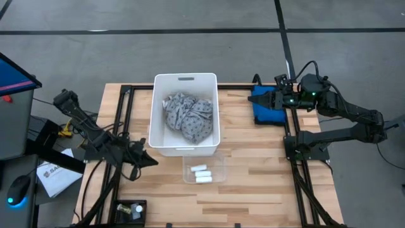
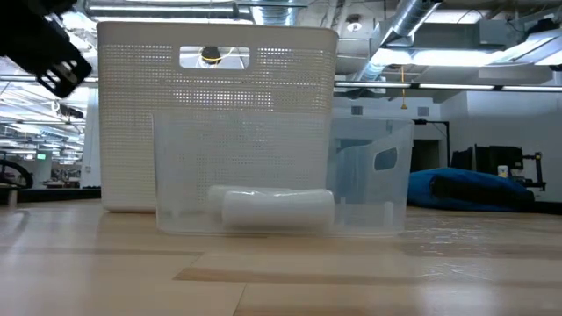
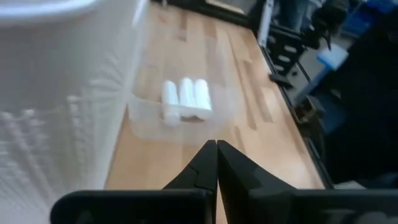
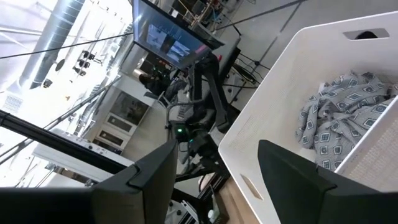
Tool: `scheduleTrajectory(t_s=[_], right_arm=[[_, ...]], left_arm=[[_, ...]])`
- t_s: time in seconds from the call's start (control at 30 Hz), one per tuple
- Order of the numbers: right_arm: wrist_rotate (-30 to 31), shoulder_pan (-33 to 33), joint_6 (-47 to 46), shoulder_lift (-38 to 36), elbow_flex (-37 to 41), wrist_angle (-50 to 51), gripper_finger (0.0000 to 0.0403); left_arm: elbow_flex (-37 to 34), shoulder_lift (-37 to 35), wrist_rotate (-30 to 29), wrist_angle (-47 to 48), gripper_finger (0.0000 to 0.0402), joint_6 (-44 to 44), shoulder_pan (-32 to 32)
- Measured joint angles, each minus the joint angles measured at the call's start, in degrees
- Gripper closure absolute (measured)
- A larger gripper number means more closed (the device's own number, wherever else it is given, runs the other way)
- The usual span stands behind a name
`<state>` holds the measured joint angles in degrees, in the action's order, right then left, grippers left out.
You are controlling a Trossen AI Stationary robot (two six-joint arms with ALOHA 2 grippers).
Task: Pick & Place Medicine items
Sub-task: Adjust the white bin
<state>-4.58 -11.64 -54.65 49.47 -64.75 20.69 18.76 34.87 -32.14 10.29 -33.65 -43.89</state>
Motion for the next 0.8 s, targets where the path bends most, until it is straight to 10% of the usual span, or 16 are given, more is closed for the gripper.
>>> scheduleTrajectory(t_s=[0.5, 0.8], right_arm=[[-0.1, 0.0, 0.6, 0.0, 0.0, 0.3, 0.0183], [-0.1, 0.0, -0.9, 0.0, 0.0, 0.3, 0.0183]], left_arm=[[-15.3, 0.0, 9.4, -27.6, 0.0401, 12.6, 21.1], [-17.6, 0.0, 28.1, -32.9, 0.0401, 20.1, 39.1]])
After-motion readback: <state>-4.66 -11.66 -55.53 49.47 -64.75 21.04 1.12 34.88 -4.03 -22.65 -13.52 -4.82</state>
